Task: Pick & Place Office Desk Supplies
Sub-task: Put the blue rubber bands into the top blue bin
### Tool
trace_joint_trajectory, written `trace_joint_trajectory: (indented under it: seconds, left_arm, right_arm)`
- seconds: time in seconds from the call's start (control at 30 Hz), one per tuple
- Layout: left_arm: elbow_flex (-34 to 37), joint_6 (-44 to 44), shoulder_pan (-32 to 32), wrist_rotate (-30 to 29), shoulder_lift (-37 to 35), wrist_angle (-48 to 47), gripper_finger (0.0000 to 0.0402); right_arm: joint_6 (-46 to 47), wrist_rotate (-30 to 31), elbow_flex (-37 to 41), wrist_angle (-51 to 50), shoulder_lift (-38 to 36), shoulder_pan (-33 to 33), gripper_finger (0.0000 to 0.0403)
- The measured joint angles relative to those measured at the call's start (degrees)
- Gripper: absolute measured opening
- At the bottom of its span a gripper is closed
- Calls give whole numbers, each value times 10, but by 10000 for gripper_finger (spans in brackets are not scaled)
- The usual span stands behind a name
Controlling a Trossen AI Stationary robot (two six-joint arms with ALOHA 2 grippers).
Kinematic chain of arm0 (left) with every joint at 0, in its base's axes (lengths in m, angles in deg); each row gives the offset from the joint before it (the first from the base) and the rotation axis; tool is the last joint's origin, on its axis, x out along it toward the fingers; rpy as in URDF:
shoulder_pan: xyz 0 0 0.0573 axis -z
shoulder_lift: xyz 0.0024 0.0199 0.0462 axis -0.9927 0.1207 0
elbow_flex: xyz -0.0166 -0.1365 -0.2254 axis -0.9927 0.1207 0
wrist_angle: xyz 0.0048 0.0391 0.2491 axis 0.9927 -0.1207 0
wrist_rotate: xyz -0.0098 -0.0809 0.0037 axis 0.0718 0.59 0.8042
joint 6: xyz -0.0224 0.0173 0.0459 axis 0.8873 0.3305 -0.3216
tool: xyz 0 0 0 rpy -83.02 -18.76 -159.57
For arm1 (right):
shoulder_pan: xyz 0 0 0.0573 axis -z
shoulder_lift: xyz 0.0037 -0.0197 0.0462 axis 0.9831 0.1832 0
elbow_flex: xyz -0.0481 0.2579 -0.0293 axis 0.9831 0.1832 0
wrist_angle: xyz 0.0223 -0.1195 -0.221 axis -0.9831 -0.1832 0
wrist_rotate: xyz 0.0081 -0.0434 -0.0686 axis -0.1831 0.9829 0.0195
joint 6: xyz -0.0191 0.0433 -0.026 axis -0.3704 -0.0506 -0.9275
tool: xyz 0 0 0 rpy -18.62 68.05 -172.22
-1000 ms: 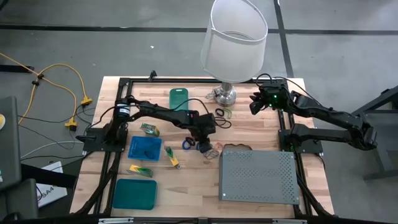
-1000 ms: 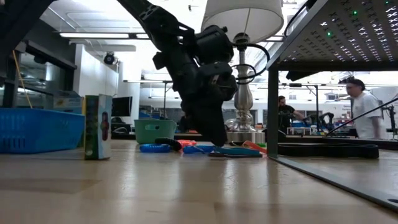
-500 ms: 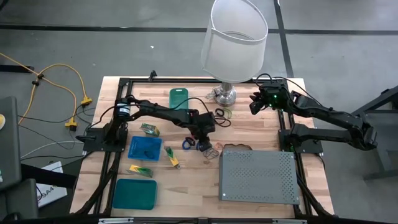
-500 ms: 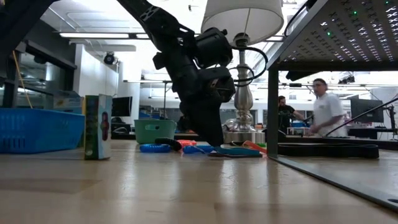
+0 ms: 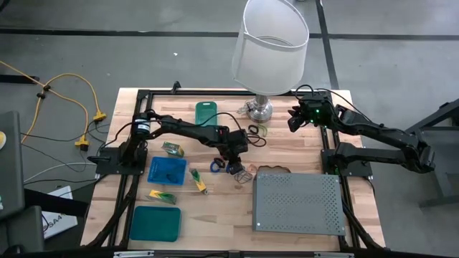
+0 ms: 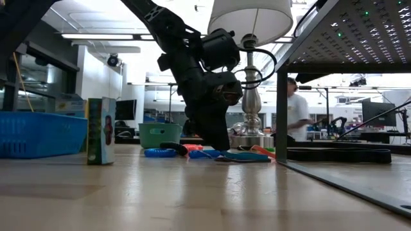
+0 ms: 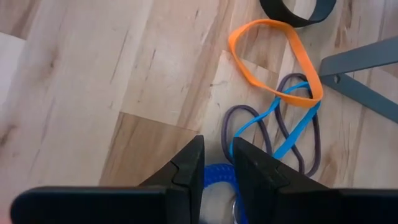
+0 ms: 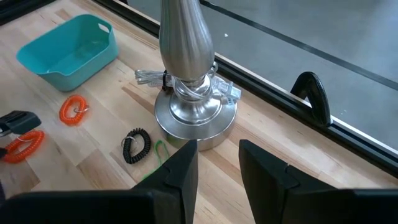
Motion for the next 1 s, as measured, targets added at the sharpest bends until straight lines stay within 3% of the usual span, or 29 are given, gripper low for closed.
trace_joint_trajectory:
  seconds: [0.5, 1.0]
  left_arm:
    - [-3, -4, 6, 22, 0, 16, 79]
    - [-4, -18, 6, -3, 0, 15, 79]
  right_arm:
    - [0, 0, 0, 0, 0, 0, 105]
    - [0, 0, 0, 0, 0, 0, 105]
